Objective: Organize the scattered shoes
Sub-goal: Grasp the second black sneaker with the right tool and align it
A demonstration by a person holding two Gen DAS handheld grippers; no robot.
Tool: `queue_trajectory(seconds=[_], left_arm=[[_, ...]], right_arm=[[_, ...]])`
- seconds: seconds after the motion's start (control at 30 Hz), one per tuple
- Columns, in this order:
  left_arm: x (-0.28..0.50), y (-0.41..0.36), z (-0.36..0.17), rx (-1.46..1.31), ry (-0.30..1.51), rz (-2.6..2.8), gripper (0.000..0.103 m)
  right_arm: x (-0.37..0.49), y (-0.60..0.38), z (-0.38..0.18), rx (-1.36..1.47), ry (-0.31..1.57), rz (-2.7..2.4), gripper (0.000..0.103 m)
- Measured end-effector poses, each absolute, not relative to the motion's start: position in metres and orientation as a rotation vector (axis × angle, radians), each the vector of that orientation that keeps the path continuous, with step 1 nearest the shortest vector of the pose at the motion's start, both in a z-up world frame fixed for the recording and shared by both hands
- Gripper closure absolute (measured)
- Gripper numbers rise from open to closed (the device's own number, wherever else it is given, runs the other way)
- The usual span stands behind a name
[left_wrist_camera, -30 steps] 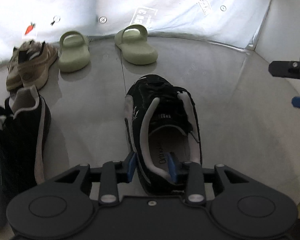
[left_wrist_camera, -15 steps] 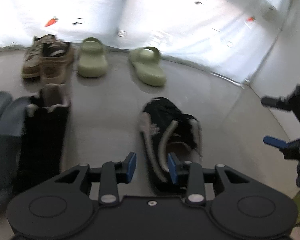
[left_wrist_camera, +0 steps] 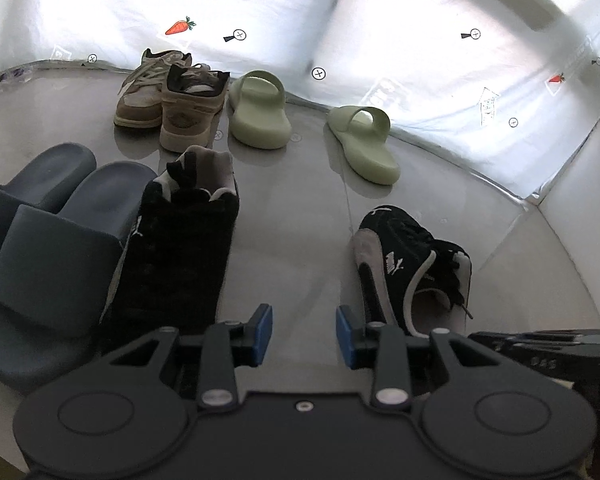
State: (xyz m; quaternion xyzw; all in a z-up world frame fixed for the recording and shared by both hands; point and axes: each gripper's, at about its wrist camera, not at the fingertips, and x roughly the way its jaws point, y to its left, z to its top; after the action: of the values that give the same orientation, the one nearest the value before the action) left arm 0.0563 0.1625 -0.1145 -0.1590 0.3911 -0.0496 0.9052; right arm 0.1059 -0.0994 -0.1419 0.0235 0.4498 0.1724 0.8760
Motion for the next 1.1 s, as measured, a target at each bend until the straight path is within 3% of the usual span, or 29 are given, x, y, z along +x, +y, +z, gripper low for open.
queue_trajectory(seconds=[0.3, 0.63, 0.73, 0.8, 0.9, 1.1], left_arm=[[0.044, 0.174, -0.121, -0.356, 0.833, -0.062, 0.068], [0.042, 0.181, -0.118, -0.369, 0.808, -0.047, 0.068], [0.042, 0.184, -0.115, -0.377, 0.795, -0.043, 0.068], [0.043, 0.186, -0.114, -0.389, 0.789, -0.047, 0.068], [0.045, 0.188, -0.112, -0.403, 0.778, -0.053, 0.067], [0.045, 0.189, -0.107, -0.39, 0.757, -0.048, 0.067]], right_arm=[[0.11, -0.064, -0.145, 0.051, 1.032, 0.508, 0.096], [0.125, -0.018, -0.127, 0.06, 0.939, 0.688, 0.093], [0.127, -0.026, -0.112, -0.023, 0.859, 0.709, 0.056], [0.131, -0.029, -0.107, -0.107, 0.809, 0.722, 0.011], [0.139, -0.03, -0.105, -0.324, 0.75, 0.772, 0.009], [0.148, -0.007, -0.121, -0.49, 0.702, 0.851, 0.009]])
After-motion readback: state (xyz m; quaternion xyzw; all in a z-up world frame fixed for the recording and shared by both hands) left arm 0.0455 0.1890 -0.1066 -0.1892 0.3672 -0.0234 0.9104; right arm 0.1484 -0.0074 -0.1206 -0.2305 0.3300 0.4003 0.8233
